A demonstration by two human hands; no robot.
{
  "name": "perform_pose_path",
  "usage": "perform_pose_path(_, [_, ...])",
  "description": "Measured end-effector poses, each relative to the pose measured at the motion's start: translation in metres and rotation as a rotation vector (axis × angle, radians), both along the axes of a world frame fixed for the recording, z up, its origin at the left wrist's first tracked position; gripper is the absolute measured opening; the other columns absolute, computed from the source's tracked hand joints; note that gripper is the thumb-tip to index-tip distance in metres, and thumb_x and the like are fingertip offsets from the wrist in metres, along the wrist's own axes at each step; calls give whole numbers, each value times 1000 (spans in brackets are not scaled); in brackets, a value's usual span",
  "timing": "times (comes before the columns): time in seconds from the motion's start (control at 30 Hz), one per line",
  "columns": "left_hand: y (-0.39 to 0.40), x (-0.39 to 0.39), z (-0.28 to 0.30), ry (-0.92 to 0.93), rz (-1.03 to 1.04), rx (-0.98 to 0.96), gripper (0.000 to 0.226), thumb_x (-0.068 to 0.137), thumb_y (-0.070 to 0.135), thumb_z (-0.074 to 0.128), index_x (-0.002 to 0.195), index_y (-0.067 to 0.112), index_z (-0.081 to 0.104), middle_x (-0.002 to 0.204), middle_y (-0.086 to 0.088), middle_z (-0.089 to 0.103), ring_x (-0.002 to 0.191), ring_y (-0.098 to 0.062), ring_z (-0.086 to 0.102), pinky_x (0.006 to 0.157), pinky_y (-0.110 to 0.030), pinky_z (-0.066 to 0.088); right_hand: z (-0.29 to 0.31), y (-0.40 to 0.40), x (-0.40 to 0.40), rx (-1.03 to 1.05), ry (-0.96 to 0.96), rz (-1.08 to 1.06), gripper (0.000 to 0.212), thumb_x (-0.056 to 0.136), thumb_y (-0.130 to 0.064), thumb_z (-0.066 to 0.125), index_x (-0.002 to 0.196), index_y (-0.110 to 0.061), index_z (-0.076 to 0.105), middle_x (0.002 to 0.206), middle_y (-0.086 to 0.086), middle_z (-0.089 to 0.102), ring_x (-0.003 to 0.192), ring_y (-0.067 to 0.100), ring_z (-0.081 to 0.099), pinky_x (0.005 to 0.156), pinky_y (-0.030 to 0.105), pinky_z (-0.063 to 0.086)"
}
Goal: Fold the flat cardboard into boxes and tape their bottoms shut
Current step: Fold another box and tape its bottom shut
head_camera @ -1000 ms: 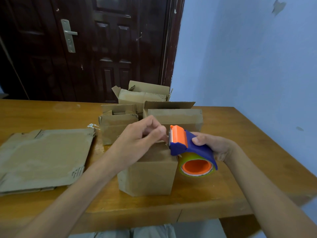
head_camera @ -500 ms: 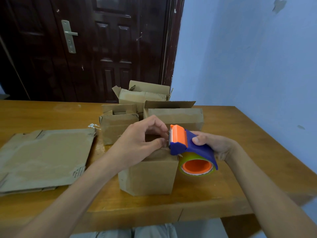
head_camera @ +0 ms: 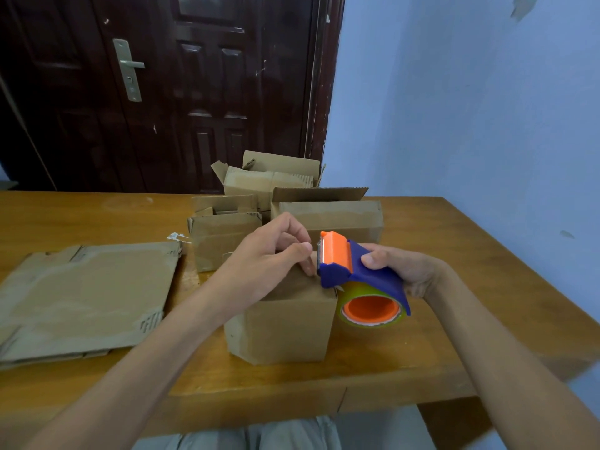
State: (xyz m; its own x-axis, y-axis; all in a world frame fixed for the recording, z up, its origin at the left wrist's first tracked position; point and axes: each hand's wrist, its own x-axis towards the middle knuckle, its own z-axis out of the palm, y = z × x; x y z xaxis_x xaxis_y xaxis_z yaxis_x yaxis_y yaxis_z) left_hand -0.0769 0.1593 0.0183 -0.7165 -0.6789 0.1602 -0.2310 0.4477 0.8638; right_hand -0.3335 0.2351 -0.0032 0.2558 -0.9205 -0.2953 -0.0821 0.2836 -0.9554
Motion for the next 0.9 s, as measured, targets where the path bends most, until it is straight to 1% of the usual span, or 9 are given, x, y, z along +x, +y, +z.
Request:
perform_pose_path(0.1, [3, -1, 2, -28, -12, -7, 5, 106, 22, 58, 109, 26, 58, 90, 11, 79, 93, 0, 71, 93, -33, 52, 0, 0, 1, 1, 12, 5, 103, 48, -63, 98, 129, -15, 57, 110, 6, 76, 92, 19, 75, 73, 29, 62])
perform_pose_path(0.2, [3, -3, 3, -33, -9, -4, 12, 103, 17, 64, 109, 26, 58, 91, 13, 79, 92, 2, 70, 90, -31, 54, 0, 0, 1, 6, 8, 7, 101, 49, -63, 98, 129, -15, 57, 110, 6, 76, 92, 20, 74, 74, 29, 62])
perform_pose_path(0.33, [1, -2, 2, -55, 6, -33, 25, 97, 9, 69, 110, 27, 58, 91, 13, 79, 96, 3, 69, 94, -31, 55, -2, -1, 0, -1, 11, -5, 101, 51, -63, 97, 130, -15, 58, 113, 8, 74, 94, 21, 73, 76, 31, 62])
perform_pose_path(0.47, [0, 0, 2, -57, -5, -60, 20, 100, 9, 65, 108, 25, 56, 89, 8, 78, 95, -4, 70, 90, -30, 53, -4, 0, -1, -7, -4, -17, 98, 51, -64, 97, 128, -15, 59, 111, 7, 75, 92, 20, 74, 74, 30, 62])
perform_pose_path(0.57, [1, 0, 2, -48, -8, -62, 16, 102, 11, 62, 106, 24, 55, 87, 7, 78, 92, -6, 71, 86, -30, 55, -6, 1, -1, -8, -26, -10, 99, 52, -64, 97, 128, -15, 58, 110, 6, 75, 91, 19, 74, 74, 30, 62])
perform_pose_path(0.73, [5, 0, -1, -36, 47, -85, 20, 100, 11, 66, 106, 25, 53, 83, 8, 77, 90, -3, 70, 73, -14, 47, -12, 4, 2, -15, -54, -28, 104, 47, -71, 95, 124, -13, 57, 103, 2, 78, 87, 16, 76, 70, 26, 62])
perform_pose_path(0.83, [5, -2, -2, -48, 69, -102, 22, 99, 11, 67, 104, 26, 51, 80, 7, 76, 90, -3, 70, 76, -17, 49, -15, 5, 3, 17, -104, -63, 104, 41, -71, 97, 118, -11, 59, 95, 2, 79, 82, 15, 77, 67, 25, 62])
perform_pose_path(0.9, [7, -3, -1, -64, 78, -114, 23, 98, 10, 66, 103, 27, 50, 79, 6, 75, 91, -3, 70, 77, -16, 50, -16, 2, 0, 33, -135, -54, 101, 44, -69, 97, 118, -10, 60, 96, 4, 79, 82, 16, 77, 67, 26, 62])
